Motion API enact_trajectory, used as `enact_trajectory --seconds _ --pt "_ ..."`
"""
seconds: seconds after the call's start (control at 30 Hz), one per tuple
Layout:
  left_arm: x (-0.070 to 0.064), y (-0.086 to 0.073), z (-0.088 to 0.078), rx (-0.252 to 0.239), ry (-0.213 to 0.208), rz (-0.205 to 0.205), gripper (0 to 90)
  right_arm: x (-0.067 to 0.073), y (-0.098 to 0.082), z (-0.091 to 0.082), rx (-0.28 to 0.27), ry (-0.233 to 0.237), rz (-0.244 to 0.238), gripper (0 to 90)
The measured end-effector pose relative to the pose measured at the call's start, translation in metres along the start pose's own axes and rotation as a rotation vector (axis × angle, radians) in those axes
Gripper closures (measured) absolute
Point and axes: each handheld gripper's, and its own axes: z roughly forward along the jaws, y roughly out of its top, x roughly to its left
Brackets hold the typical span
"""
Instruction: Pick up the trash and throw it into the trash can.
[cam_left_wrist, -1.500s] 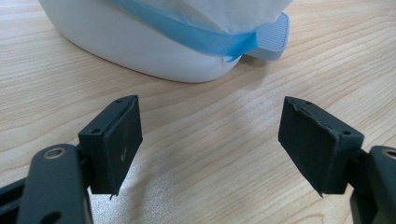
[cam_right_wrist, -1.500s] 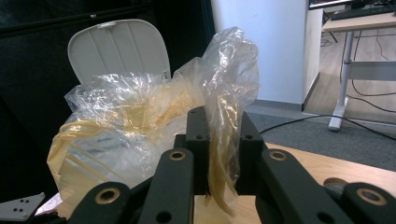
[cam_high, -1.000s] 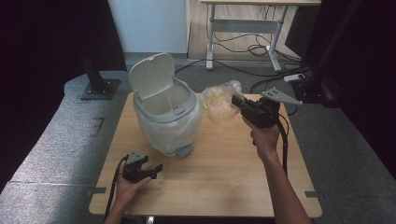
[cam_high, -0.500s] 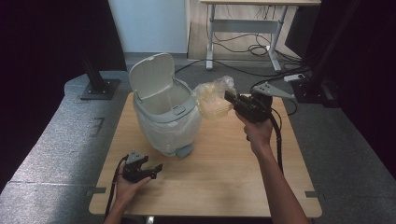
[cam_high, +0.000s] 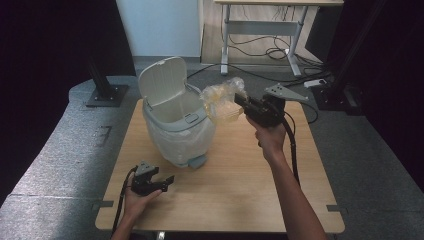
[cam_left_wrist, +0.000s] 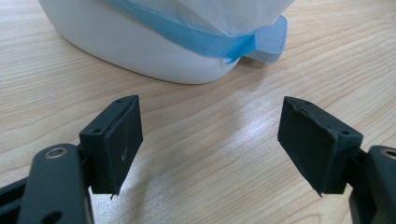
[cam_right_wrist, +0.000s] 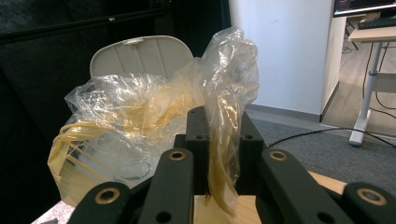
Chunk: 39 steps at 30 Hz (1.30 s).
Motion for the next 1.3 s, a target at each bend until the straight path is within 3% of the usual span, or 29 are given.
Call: enact_trajectory --seconds 1.3 --pt "0.001 0.001 -0.002 -0.009 -0.004 -0.003 21.6 0.017 0.013 0.038 0.028 0.025 -0.014 79.8"
